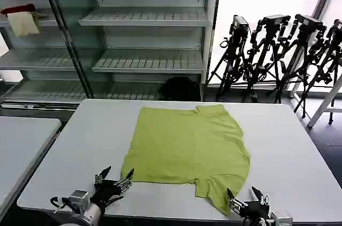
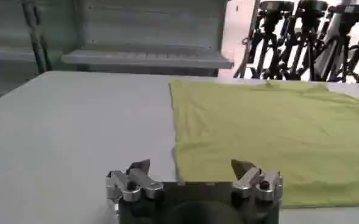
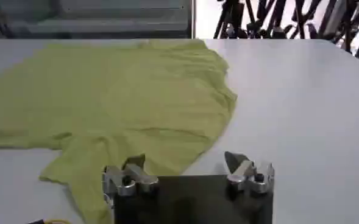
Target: Fold and organize the clothes.
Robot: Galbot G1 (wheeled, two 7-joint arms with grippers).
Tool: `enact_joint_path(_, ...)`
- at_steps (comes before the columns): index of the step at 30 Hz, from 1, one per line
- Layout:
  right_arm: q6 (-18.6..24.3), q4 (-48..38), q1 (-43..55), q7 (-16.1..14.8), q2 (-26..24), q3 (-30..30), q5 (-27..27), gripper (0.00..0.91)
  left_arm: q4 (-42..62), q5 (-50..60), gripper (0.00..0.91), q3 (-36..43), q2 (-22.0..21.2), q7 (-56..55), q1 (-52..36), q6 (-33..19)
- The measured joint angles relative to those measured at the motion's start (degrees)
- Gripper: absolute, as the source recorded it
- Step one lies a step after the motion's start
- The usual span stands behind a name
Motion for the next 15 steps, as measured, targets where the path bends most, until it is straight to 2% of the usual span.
enact_joint_path(1,0.0,0.1,-0.1,-0.1,0.0,-0.2,0.0,0.766,0.0,0.2,0.907,0.1,-0.1,0.0,0.1,0.1)
enact_joint_path(3,0.0,0.3,-0.4,-0.2,0.1,-0.6,-0.1,0.635,0.1,0.5,0.907,0.3,-0.2,0.0,0.3,0.4)
enact_joint_path(4,0.0,0.4,-0.5,-0.2,0.1,-0.8,-0.2,0.615,0.1,0.7,0.907,0.3,-0.2,0.0,0.4,0.6)
enact_joint_path(6,-0.1,0.4,-0.7,-0.2,0.2,-1.2,-0.4,0.443,0.0,0.9,0.907,0.3,0.0,0.0,0.7,0.8)
enact_joint_path(7,-0.1,0.4,-0.8,-0.2,0.2,-1.4,-0.6,0.292,-0.1,0.9,0.907,0.3,0.1,0.1,0.9,0.9)
enact_joint_path(8,-0.1,0.4,-0.8,-0.2,0.2,-1.6,-0.8,0.181,-0.2,1.1,0.897,0.3,0.2,0.1,1.1,0.9)
enact_joint_path(9,-0.1,0.3,-0.7,-0.2,0.3,-1.8,-1.0,0.141,-0.2,1.2,0.836,0.4,0.2,0.2,1.2,0.9)
enact_joint_path(10,-0.1,0.1,-0.6,-0.2,0.3,-2.0,-1.2,0.040,-0.2,1.4,0.675,0.5,0.2,0.2,1.4,1.0)
enact_joint_path(11,-0.1,0.0,-0.6,-0.2,0.3,-2.1,-1.4,0.000,-0.2,1.6,0.282,0.7,0.2,0.2,1.4,1.0)
enact_joint_path(12,-0.1,-0.1,-0.5,-0.2,0.4,-2.3,-1.5,0.000,-0.1,1.8,0.282,0.8,0.2,0.3,1.4,1.0)
enact_joint_path(13,-0.1,-0.2,-0.5,-0.2,0.4,-2.3,-1.7,0.000,0.0,2.1,0.030,1.0,0.1,0.3,1.4,1.0)
enact_joint_path(15,0.0,-0.5,-0.3,-0.2,0.6,-2.5,-1.8,0.000,0.3,2.5,0.010,1.3,-0.1,0.4,1.4,1.1)
